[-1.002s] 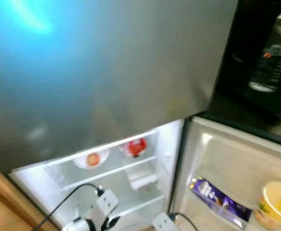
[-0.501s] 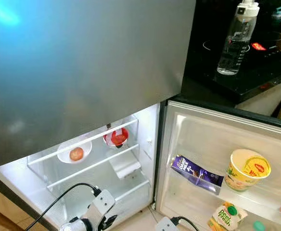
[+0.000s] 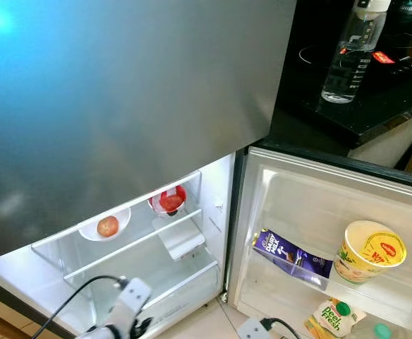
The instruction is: Restocking fridge
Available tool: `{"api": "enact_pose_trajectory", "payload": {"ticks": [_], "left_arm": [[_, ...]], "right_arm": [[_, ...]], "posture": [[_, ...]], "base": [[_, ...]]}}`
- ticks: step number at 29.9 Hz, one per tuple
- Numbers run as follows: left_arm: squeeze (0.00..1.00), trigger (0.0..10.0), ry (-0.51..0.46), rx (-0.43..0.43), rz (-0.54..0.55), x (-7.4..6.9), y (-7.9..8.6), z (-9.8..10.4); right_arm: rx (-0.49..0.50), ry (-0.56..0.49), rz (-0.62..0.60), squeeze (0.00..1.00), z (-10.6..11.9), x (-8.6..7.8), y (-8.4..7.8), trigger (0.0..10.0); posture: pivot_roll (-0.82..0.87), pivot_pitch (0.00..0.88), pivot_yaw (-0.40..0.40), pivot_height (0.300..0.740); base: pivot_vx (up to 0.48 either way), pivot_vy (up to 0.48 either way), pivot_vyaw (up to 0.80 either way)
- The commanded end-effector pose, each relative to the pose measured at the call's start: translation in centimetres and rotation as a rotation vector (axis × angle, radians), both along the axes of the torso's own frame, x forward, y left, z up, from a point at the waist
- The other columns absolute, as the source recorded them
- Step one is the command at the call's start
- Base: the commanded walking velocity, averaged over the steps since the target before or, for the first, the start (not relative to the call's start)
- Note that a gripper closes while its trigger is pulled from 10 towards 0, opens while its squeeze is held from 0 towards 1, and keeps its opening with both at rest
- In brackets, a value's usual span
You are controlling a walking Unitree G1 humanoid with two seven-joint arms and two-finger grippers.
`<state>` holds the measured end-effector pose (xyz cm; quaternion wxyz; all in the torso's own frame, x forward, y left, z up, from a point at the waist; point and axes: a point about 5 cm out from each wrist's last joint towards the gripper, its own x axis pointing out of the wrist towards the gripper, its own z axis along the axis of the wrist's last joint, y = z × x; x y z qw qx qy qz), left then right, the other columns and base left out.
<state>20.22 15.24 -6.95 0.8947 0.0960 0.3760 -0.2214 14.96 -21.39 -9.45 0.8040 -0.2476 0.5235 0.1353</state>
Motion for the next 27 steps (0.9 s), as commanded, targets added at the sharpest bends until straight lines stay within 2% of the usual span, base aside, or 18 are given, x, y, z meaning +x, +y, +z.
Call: {"api": "enact_pose_trajectory", "payload": {"ticks": [1,6,7,10,13,27], "left_arm": [[0.0,10.0,0.069,0.022,0.076,-1.3,1.5,-0.8],[0.0,10.0,0.179,0.056,0.244,-3.7,3.5,-2.0],[0.0,10.0,0.179,0.056,0.244,-3.7,3.5,-2.0],[0.0,10.0,0.246,0.051,0.345,-5.2,4.1,-2.6],[0.0,10.0,0.312,0.055,0.375,-6.8,4.3,-3.2],[0.0,10.0,0.318,0.044,0.402,-6.8,4.2,-3.3]], "right_arm": [[-0.008,0.07,-0.052,0.0,-0.7,-2.0,-0.5,10.0],[0.001,0.094,-0.187,0.0,-1.0,-3.7,-1.3,10.0],[0.001,0.094,-0.187,0.0,-1.0,-3.7,-1.3,10.0],[0.009,0.089,-0.216,0.0,-1.1,-3.9,-1.2,10.0],[0.022,0.081,-0.249,0.0,-1.1,-4.0,-1.2,10.0],[0.012,0.114,-0.265,0.0,-1.4,-5.1,-1.4,10.0]], "posture": [[-0.04,0.02,0.034,0.74],[-0.04,0.014,0.035,0.74],[-0.04,0.014,0.035,0.74],[-0.05,0.009,0.033,0.74],[-0.05,0.006,0.031,0.74],[-0.05,0.007,0.026,0.74]], "base": [[0.0,0.0,0.0],[0.0,0.0,0.0],[0.0,0.0,0.0],[0.0,0.0,0.0],[-0.294,0.0,0.0],[-0.347,0.0,0.0]]}}
